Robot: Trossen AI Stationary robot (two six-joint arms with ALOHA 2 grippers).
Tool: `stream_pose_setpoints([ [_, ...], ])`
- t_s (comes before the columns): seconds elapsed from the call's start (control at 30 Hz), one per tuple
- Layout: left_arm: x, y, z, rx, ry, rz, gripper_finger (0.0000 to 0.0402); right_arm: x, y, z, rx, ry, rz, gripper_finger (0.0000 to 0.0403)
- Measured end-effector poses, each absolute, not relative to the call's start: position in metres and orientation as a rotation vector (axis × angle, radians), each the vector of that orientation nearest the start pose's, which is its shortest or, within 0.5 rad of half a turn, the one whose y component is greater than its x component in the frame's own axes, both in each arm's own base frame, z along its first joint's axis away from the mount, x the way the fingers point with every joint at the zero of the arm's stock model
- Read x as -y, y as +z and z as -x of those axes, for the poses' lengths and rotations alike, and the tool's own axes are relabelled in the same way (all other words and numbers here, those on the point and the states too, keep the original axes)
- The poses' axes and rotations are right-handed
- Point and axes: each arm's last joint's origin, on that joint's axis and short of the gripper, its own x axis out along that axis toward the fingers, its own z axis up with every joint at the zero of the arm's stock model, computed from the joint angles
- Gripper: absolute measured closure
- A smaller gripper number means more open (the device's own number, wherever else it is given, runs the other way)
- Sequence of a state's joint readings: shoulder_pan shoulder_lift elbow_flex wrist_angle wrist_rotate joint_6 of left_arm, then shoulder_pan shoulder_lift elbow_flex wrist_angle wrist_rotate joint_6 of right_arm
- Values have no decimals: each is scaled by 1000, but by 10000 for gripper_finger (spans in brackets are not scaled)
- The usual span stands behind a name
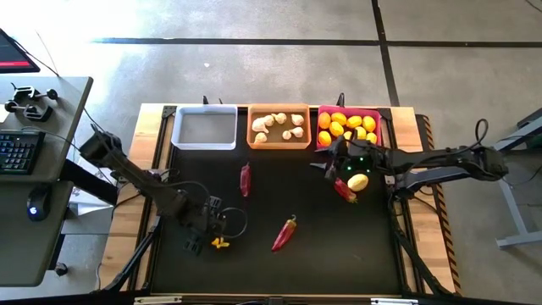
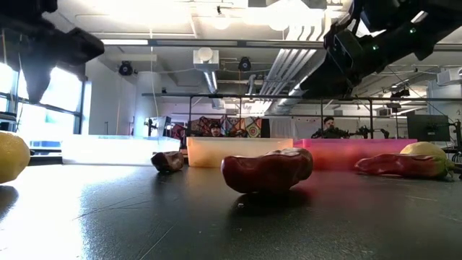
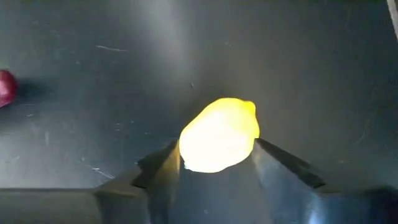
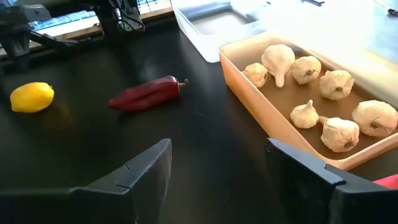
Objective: Sort produce into baskets
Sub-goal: Put the yellow lemon into the pink bin
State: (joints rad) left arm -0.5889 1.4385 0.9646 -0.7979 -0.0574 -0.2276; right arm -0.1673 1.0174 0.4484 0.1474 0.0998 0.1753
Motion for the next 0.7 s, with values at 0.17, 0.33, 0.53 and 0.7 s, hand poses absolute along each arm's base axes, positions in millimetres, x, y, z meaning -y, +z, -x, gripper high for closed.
stream_pose_setpoints([
  [0.17,152,196,-222,-1313,-375,-337,166,38,205,-206,-412,-300,-186,155],
  [0.33,160,188,-232,-1326,-439,-438,143,38,205,-206,-411,-300,-186,155],
  [0.53,164,172,-234,-1387,-528,-540,141,38,204,-206,-415,-300,-186,155],
  [0.7,163,165,-233,-1440,-527,-566,154,38,204,-206,-415,-300,-186,155],
])
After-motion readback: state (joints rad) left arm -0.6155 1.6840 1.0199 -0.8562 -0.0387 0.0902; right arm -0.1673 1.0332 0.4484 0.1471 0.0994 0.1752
